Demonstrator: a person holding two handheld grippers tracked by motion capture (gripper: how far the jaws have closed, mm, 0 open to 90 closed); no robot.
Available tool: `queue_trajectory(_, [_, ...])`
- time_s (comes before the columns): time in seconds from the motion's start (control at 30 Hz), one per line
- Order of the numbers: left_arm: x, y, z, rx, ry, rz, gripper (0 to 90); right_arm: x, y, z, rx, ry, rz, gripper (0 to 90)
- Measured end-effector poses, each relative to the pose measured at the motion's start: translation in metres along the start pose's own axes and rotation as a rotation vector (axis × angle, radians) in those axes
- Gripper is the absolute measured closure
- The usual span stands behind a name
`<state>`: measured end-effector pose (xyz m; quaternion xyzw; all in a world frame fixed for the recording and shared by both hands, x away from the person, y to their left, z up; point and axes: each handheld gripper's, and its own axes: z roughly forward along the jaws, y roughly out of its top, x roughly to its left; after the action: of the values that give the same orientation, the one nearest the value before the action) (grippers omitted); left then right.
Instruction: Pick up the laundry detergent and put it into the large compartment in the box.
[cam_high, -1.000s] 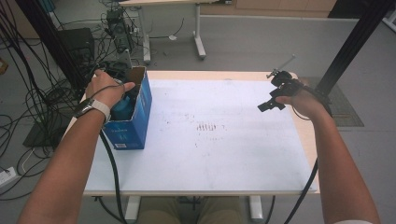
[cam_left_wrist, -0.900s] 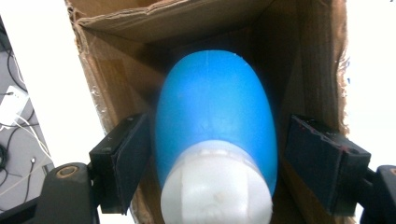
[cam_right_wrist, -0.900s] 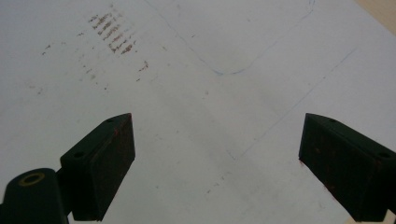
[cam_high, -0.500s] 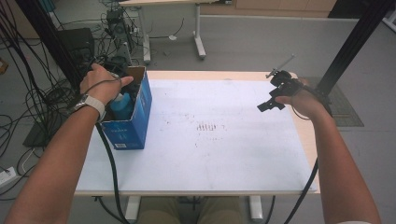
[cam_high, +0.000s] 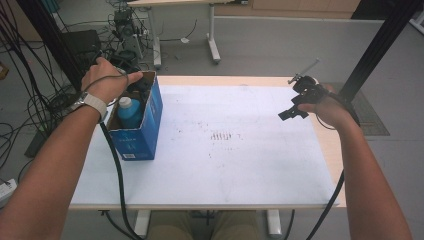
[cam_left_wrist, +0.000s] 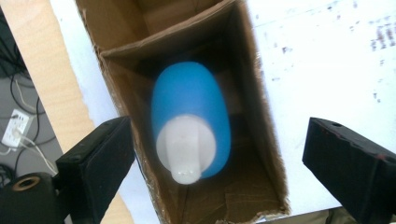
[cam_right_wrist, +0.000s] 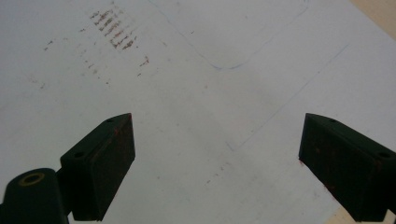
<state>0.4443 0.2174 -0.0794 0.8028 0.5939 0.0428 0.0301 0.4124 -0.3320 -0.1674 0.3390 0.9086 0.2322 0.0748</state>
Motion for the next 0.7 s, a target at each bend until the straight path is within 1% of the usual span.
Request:
queue_trajectory(0.13, [-0.002, -0.003, -0.010, -0.019, -0.013, 0.034, 5.7, 0.001, -0.001, -0.002, -0.003, -0.003, -0.001, 10.7])
queue_trajectory(0.27, [-0.005, -0.005, -0.018, -0.033, -0.024, 0.077, 5.1, 0.001, -0.001, -0.003, -0.005, -0.003, 0.000, 10.7])
queue_trajectory(0.4, [-0.008, -0.006, -0.026, -0.049, -0.030, 0.110, 5.2, 0.002, -0.001, -0.004, -0.004, -0.004, -0.001, 10.7])
queue_trajectory(0.47, [-0.011, -0.006, -0.028, -0.046, -0.033, 0.153, 4.8, 0.002, -0.001, -0.005, -0.005, -0.005, -0.004, 10.7])
queue_trajectory(0.5, [-0.013, -0.007, -0.029, -0.054, -0.030, 0.175, 5.2, 0.003, -0.001, -0.005, -0.006, -0.006, -0.004, 10.7])
queue_trajectory(0.57, [-0.014, -0.009, -0.030, -0.069, -0.032, 0.198, 5.1, 0.003, -0.001, -0.005, -0.008, -0.005, -0.003, 10.7])
queue_trajectory(0.63, [-0.014, -0.010, -0.031, -0.073, -0.049, 0.239, 5.2, 0.002, -0.001, -0.005, -0.007, -0.004, -0.003, 10.7])
queue_trajectory(0.67, [-0.015, -0.010, -0.031, -0.075, -0.051, 0.252, 5.2, 0.003, -0.001, -0.004, -0.006, -0.004, -0.004, 10.7])
queue_trajectory(0.7, [-0.016, -0.010, -0.031, -0.072, -0.054, 0.275, 5.1, 0.003, -0.001, -0.004, -0.006, -0.005, -0.004, 10.7])
